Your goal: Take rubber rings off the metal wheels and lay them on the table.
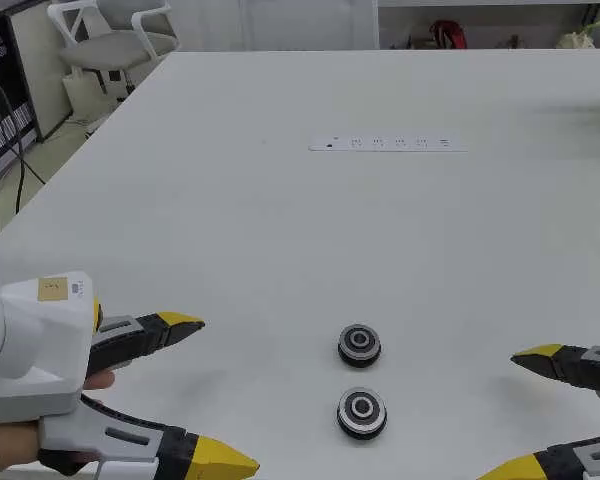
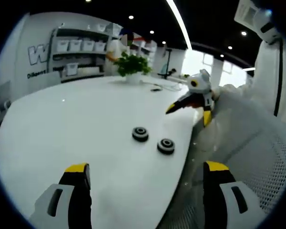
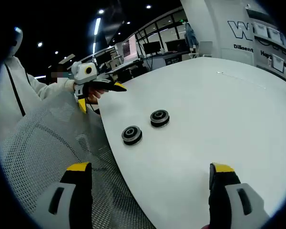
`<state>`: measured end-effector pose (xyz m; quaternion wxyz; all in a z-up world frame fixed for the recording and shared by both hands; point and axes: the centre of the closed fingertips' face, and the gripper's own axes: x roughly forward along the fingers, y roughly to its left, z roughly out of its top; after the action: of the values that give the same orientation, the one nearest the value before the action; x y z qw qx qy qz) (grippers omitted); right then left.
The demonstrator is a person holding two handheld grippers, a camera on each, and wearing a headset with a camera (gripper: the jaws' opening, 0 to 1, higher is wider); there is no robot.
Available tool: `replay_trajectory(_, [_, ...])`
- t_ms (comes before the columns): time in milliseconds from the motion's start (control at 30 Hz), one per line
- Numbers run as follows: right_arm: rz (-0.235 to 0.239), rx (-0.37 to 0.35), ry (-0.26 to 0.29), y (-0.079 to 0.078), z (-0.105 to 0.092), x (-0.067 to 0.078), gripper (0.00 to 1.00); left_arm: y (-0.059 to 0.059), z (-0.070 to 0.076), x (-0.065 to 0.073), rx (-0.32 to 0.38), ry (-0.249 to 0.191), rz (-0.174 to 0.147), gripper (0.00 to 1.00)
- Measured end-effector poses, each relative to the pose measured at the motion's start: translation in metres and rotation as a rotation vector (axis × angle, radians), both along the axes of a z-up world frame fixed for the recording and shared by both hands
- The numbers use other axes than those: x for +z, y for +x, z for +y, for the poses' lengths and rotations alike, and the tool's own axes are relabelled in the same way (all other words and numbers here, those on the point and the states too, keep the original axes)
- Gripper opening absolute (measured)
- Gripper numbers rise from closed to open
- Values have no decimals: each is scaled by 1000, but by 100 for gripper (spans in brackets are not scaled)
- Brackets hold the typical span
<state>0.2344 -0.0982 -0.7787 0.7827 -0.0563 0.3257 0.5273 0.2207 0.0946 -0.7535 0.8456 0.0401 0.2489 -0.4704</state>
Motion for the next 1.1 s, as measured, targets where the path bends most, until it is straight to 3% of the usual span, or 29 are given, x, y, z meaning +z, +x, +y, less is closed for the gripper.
replay_trajectory(700, [6, 18, 0, -5, 4, -1, 99, 0, 1, -1, 20, -7, 12, 100])
replay_trajectory(933, [34, -3, 9, -7, 3, -2, 98, 1, 1, -1, 26, -21, 22, 100])
replay_trajectory(1100, [19, -10, -29, -5, 0, -5, 97, -2, -4, -2, 0, -32, 27, 100])
